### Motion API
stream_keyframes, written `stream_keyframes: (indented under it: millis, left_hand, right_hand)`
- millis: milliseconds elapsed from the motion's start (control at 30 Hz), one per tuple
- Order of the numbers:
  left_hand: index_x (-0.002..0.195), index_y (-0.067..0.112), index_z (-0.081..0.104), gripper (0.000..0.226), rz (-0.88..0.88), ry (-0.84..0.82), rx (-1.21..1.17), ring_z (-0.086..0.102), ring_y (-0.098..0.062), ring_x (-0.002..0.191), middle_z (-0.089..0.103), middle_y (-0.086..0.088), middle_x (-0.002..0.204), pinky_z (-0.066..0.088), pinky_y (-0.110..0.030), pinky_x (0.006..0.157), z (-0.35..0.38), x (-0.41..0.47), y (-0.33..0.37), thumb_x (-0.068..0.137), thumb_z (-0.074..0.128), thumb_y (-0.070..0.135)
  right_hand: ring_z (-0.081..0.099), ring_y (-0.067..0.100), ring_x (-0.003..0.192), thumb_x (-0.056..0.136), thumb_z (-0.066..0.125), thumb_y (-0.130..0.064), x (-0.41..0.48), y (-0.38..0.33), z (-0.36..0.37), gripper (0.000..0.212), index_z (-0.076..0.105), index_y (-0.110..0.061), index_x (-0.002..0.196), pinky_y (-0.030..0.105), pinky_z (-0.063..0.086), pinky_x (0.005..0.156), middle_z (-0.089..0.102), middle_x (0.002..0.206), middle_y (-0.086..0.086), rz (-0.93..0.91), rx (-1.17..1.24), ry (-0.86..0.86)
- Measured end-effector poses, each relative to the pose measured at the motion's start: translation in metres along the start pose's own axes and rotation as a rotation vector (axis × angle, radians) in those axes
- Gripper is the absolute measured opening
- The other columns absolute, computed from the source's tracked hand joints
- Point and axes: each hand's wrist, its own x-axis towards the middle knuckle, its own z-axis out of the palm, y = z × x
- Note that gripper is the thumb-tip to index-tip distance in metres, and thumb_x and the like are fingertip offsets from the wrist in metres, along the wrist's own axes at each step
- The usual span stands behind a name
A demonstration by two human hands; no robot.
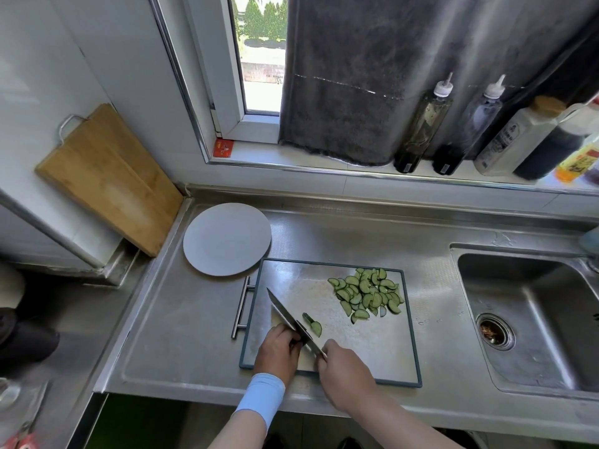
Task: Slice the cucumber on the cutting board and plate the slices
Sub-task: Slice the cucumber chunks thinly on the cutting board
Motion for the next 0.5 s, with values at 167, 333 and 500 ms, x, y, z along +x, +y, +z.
stream_keyframes:
  millis: [167, 333, 500]
  left_hand:
    - [0.083, 0.02, 0.069, 0.006, -0.017, 0.007, 0.008, 0.056, -0.008, 0.084, 0.062, 0.007, 0.09, 0.04, -0.012, 0.076, 0.0, -0.001, 0.001, 0.08, 0.071, 0.016]
    - [0.085, 0.021, 0.069, 0.005, -0.027, -0.001, 0.016, 0.055, -0.007, 0.084, 0.062, 0.008, 0.093, 0.04, -0.012, 0.077, 0.0, -0.001, 0.0, 0.081, 0.07, 0.019]
    - [0.082, 0.02, 0.069, 0.004, -0.034, 0.009, 0.0, 0.056, -0.008, 0.082, 0.062, 0.007, 0.09, 0.04, -0.014, 0.073, 0.0, -0.002, 0.001, 0.08, 0.07, 0.016]
  right_hand:
    - [0.051, 0.019, 0.069, 0.102, 0.036, -0.034, -0.012, 0.006, -0.004, 0.015, 0.045, -0.023, 0.096, 0.027, 0.031, 0.052, 0.057, 0.079, -0.003, -0.019, -0.017, 0.011]
    - [0.049, 0.017, 0.065, 0.102, 0.035, -0.033, -0.017, 0.01, -0.005, 0.014, 0.043, -0.024, 0.095, 0.028, 0.032, 0.051, 0.056, 0.078, -0.003, -0.002, -0.021, -0.012]
    - [0.052, 0.02, 0.069, 0.101, 0.035, -0.03, -0.009, 0.008, -0.001, 0.013, 0.044, -0.021, 0.097, 0.033, 0.037, 0.055, 0.058, 0.08, -0.001, 0.011, -0.019, -0.036]
